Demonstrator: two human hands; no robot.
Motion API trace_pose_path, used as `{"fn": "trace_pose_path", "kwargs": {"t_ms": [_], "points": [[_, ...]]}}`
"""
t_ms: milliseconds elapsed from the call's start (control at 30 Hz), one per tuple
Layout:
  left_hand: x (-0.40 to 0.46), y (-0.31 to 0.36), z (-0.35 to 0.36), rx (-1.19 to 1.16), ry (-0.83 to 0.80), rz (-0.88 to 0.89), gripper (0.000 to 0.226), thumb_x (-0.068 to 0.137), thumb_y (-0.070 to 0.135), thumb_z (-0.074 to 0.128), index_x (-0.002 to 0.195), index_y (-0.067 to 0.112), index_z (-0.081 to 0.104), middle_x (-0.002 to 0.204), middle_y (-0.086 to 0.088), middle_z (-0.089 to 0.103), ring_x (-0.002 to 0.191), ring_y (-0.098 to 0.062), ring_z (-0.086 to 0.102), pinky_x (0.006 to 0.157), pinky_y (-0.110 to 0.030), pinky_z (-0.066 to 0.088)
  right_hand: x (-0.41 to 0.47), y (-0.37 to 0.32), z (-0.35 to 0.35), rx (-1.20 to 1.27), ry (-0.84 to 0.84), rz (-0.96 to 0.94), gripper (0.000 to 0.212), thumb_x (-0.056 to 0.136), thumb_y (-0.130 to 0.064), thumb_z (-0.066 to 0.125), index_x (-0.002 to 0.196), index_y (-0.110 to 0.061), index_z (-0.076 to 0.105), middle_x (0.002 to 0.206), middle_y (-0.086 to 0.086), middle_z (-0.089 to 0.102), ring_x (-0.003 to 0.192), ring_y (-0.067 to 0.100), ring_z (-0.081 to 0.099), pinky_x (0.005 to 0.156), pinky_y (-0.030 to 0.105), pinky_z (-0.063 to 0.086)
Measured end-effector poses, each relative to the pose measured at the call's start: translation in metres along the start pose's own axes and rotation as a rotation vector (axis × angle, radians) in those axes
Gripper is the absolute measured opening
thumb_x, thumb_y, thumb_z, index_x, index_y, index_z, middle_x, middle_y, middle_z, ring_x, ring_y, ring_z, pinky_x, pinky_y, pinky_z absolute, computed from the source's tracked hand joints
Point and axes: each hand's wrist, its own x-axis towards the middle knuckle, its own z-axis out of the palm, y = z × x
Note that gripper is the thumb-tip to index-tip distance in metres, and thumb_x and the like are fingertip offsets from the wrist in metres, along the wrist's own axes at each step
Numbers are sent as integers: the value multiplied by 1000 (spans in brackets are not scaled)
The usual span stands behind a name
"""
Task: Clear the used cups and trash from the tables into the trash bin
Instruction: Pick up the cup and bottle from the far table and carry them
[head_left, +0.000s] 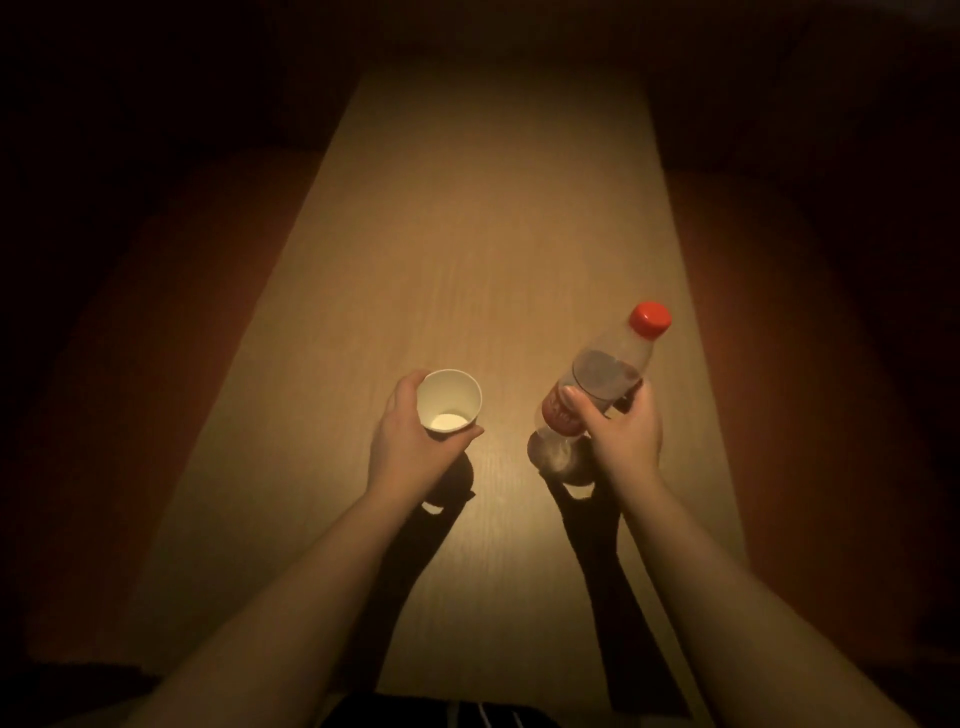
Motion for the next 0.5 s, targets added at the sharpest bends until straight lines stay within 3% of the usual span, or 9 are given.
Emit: {"fn": "trace_pose_path", "kwargs": {"t_ms": [167, 267, 400, 500], "points": [[-14, 32, 33, -37, -186, 153, 85, 59, 50, 83, 128, 30, 39, 124, 7, 53, 109, -14, 50, 83, -27, 43, -43, 28, -55, 28, 224, 140, 59, 69, -40, 79, 118, -30, 48, 117, -12, 56, 110, 13, 54, 85, 29, 47], [-31, 45, 53, -32, -321, 283, 83, 60, 49, 83, 128, 28, 40, 124, 6, 53, 109, -14, 50, 83, -26, 41, -78, 42, -78, 52, 361, 207, 56, 70, -36, 79, 115, -32, 45, 121, -9, 54, 110, 13, 52, 84, 28, 47], [-64, 59, 77, -30, -497, 443, 81, 59, 50, 83, 125, 29, 41, 121, 7, 54, 107, -13, 51, 84, -28, 46, -130, 60, -104, 126, 500, 294, 70, 72, -38, 76, 131, -26, 41, 134, -2, 53, 120, 21, 53, 98, 45, 48], [-101, 65, 96, -36, -655, 575, 79, 57, 53, 82, 122, 34, 40, 117, 10, 54, 104, -10, 51, 81, -25, 44, -180, 78, -122, 211, 673, 334, 73, 72, -36, 76, 134, -25, 39, 137, 0, 51, 121, 21, 53, 98, 42, 48]]}}
